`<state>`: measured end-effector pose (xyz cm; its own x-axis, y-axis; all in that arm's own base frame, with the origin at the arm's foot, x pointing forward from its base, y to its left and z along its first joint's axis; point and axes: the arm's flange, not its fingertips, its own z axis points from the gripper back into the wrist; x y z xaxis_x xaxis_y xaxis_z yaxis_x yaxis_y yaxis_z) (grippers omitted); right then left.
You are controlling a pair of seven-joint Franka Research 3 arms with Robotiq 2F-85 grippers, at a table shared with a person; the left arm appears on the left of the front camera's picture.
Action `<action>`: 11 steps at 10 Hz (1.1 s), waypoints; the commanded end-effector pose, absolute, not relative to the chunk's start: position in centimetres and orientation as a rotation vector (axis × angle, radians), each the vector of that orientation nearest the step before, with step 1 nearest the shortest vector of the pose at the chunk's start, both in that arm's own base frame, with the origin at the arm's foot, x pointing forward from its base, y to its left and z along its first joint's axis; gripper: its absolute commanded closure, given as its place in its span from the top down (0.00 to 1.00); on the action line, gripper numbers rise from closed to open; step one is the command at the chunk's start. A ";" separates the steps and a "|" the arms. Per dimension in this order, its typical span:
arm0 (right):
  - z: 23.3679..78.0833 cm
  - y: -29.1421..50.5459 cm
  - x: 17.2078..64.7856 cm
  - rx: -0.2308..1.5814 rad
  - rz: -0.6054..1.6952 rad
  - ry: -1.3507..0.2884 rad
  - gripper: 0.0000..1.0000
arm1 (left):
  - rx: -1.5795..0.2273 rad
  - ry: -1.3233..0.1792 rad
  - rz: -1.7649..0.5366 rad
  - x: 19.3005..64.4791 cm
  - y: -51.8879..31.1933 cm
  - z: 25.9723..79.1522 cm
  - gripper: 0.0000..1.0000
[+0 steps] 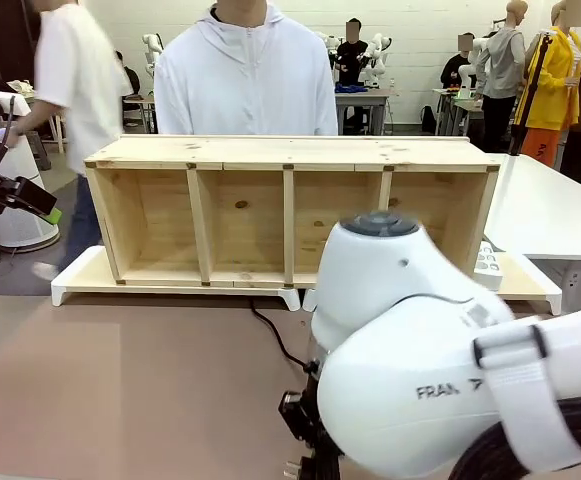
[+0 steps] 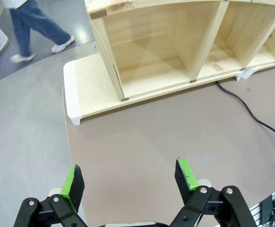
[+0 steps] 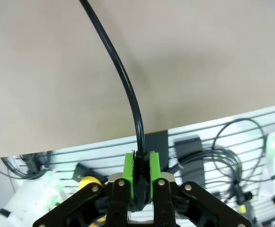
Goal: Perform cable management.
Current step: Pull the grasped Power Cable to the location of the Power Strip.
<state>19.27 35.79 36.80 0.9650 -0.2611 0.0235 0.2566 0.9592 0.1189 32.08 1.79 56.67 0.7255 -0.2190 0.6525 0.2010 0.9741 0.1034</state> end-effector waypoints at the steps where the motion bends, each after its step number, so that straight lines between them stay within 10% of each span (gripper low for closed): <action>1: 35.9 27.1 14.1 0.168 -0.344 -0.062 0.16 | 0.026 -0.730 -0.231 32.2 1.8 56.6 1.00; 11: 41.5 12.5 15.5 -0.089 -0.516 -0.141 0.16 | 0.026 -0.730 -0.231 32.2 1.8 56.6 1.00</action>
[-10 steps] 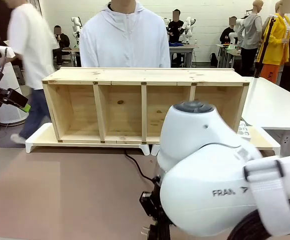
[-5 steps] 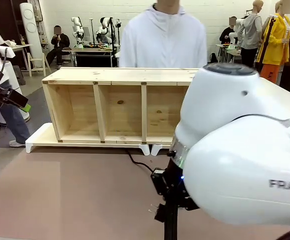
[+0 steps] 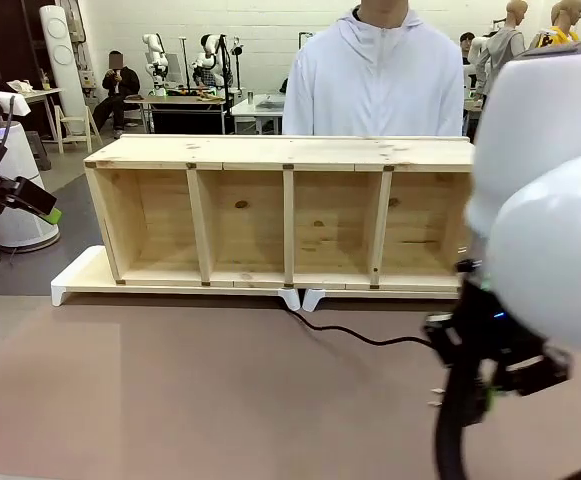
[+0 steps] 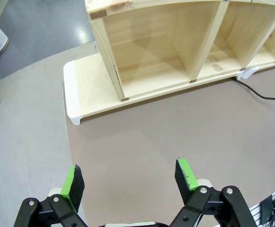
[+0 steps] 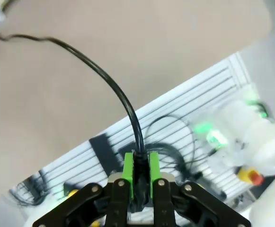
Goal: Perform cable management.
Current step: Pull the grasped Power Cable to the location of the Power Strip.
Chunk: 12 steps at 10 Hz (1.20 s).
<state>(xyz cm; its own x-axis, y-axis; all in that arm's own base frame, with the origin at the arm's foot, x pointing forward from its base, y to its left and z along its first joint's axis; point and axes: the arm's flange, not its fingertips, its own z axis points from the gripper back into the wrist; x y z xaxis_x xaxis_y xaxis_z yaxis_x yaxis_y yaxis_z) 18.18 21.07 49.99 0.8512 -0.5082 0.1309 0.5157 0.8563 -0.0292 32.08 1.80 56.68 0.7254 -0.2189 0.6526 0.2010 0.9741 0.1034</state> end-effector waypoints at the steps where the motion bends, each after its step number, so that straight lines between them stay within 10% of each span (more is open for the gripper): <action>1: 42.1 11.6 16.2 -0.124 -0.510 -0.135 0.16 | 0.026 -0.730 -0.231 32.2 1.8 56.6 1.00; 12: 46.2 4.9 25.3 -0.211 -0.385 -0.259 0.16 | 0.026 -0.730 -0.231 32.2 1.8 56.6 1.00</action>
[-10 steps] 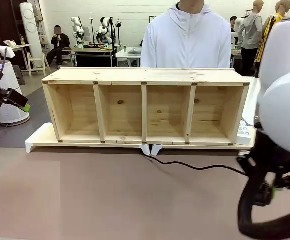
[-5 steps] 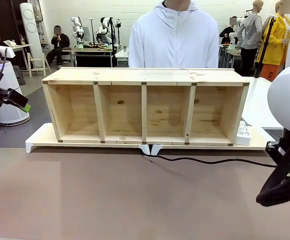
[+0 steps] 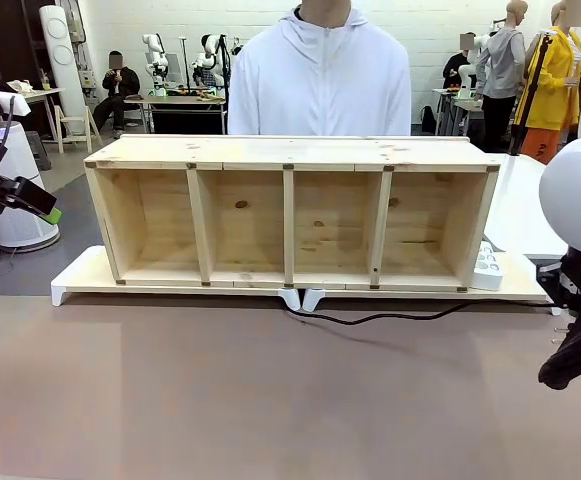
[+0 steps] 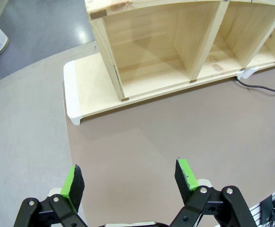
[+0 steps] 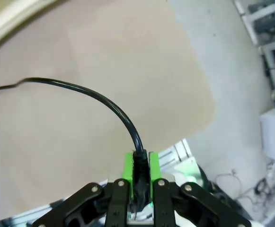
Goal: Perform cable management.
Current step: Pull the grasped Power Cable to the location of the Power Strip.
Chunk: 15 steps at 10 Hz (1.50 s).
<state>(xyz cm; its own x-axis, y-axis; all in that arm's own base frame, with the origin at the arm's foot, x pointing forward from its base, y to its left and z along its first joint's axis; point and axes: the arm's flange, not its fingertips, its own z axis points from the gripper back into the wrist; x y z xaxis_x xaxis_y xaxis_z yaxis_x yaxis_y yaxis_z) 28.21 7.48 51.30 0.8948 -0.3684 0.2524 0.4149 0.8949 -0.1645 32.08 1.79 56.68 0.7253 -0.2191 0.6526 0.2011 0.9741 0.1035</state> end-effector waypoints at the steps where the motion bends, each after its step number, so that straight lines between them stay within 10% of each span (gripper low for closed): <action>1: 51.2 8.0 27.5 -0.226 -0.434 -0.201 0.16 | 0.026 -0.730 -0.231 32.2 1.8 56.6 1.00; 15: 56.9 0.1 31.6 -0.425 -0.173 -0.253 0.16 | 0.026 -0.730 -0.231 32.2 1.8 56.6 1.00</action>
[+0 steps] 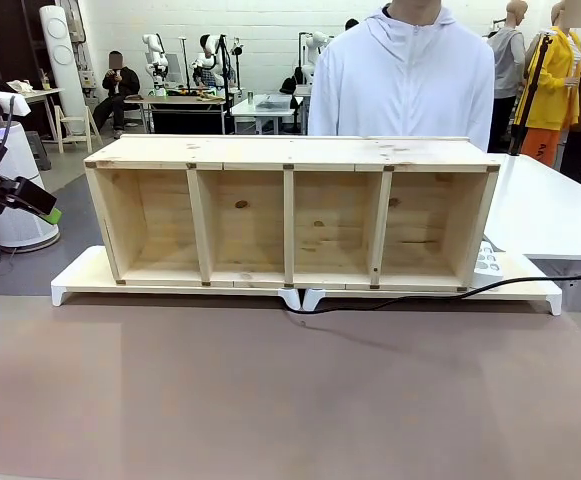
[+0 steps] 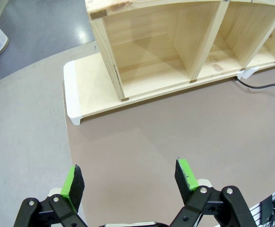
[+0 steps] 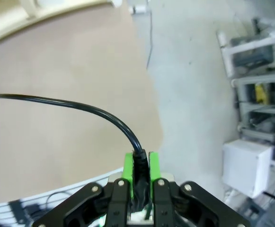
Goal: Perform cable management.
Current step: Pull the grasped Power Cable to the location of the Power Strip.
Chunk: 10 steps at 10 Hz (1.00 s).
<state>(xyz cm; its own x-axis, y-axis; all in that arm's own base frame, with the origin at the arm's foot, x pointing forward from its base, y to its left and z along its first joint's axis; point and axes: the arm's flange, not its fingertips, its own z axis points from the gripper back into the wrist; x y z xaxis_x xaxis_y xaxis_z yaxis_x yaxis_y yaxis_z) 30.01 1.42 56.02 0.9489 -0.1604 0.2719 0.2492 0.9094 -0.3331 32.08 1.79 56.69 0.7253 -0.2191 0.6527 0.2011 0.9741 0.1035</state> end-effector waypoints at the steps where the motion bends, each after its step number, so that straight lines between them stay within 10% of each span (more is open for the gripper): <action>1: 57.6 -0.1 32.9 -0.419 -0.117 -0.256 0.16 | 0.026 -0.730 -0.231 32.2 1.8 56.6 1.00; 10: 62.3 -2.3 44.3 -0.189 -0.094 -0.314 0.16 | 0.026 -0.730 -0.231 32.2 1.8 56.6 1.00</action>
<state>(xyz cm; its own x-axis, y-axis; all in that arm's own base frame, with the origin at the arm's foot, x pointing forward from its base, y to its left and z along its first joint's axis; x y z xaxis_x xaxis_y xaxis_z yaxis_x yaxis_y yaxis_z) 43.44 -1.67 61.75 0.9447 -0.0784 0.3184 0.1454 0.9704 -0.1926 32.08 1.79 56.69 0.7252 -0.2191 0.6527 0.2011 0.9741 0.1035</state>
